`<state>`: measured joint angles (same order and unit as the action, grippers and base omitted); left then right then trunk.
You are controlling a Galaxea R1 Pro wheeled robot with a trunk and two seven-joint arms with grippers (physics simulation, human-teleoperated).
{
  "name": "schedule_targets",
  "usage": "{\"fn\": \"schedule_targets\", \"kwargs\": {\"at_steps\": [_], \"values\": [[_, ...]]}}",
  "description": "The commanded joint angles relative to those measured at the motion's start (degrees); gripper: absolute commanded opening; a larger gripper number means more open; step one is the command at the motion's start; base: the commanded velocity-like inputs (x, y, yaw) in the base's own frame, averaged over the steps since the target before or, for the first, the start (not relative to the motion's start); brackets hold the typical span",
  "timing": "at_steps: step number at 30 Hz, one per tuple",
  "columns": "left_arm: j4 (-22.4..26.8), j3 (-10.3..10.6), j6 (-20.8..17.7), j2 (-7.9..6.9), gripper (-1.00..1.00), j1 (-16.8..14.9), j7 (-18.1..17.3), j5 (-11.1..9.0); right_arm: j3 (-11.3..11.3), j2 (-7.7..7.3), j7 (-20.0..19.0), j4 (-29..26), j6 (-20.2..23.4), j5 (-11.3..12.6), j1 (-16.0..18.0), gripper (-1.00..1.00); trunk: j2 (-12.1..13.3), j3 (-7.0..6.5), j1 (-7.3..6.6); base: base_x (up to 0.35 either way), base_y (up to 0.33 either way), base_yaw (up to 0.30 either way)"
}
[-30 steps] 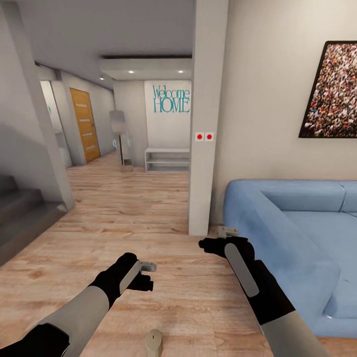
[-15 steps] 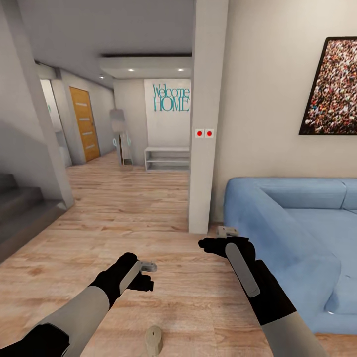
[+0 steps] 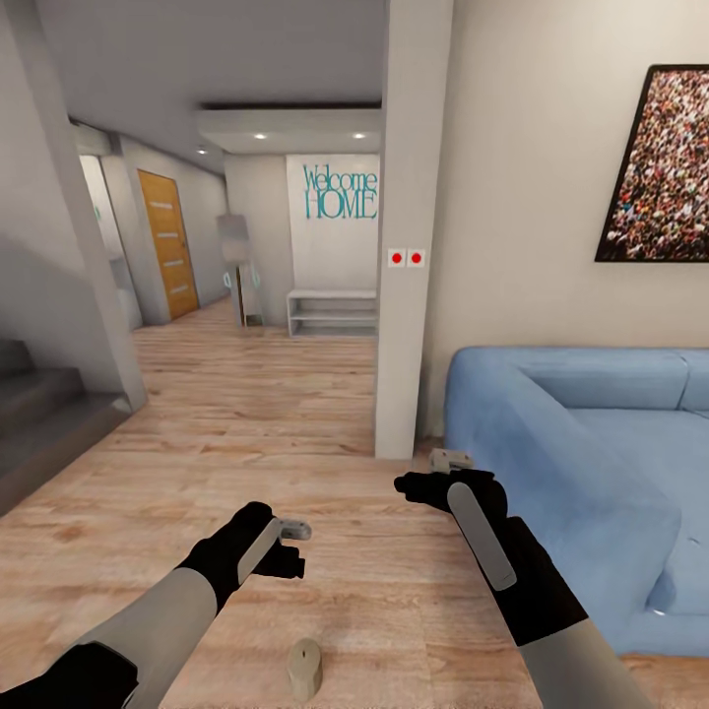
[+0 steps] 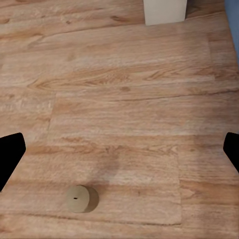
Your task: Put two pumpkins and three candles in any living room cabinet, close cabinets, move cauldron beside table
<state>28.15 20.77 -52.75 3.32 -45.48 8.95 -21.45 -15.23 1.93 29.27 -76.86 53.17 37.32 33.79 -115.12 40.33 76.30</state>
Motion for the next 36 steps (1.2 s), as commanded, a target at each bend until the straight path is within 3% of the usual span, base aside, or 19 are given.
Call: {"fn": "schedule_targets", "kwargs": {"at_steps": [1,36], "values": [[0.1,0.3,-0.2,-0.03,1.00,0.0,0.5,-0.6,0.0,0.00,0.6,0.0,0.1,0.6,0.0,1.00,-0.4,0.25,0.22,0.000,0.000,0.000],[0.2,0.4,0.2,-0.07,1.00,0.0,0.6,-0.6,0.0,-0.01,0.6,-0.1,0.1,0.9,0.0,1.00,-14.5,6.53,7.91,0.000,0.000,0.000]]}}
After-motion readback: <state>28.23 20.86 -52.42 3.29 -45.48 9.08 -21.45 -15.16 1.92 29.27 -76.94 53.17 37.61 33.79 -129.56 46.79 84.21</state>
